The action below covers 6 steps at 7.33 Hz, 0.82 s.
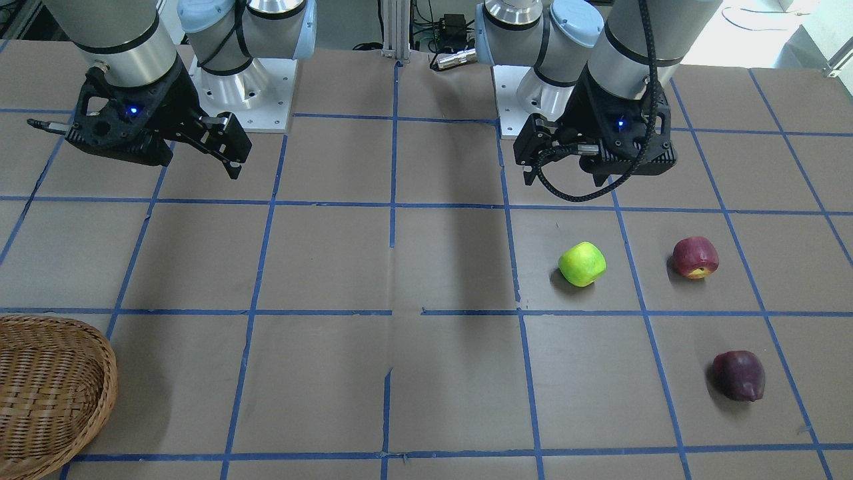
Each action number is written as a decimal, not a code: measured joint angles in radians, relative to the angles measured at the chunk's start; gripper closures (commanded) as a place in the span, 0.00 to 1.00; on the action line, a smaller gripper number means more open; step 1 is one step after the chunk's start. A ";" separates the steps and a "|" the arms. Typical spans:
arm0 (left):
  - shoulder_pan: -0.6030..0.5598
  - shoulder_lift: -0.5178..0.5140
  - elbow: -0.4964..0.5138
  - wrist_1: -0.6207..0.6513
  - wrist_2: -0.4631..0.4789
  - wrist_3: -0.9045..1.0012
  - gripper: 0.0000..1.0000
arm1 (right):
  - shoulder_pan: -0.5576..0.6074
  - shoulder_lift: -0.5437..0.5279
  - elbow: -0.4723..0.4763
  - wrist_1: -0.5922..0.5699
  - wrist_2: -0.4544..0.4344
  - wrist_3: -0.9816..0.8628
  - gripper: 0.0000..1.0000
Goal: Put all apples into basket
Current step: 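Move the left gripper down toward the green apple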
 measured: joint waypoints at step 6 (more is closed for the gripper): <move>0.045 0.017 -0.082 0.007 0.030 0.055 0.00 | 0.000 0.001 0.001 0.000 0.000 0.002 0.00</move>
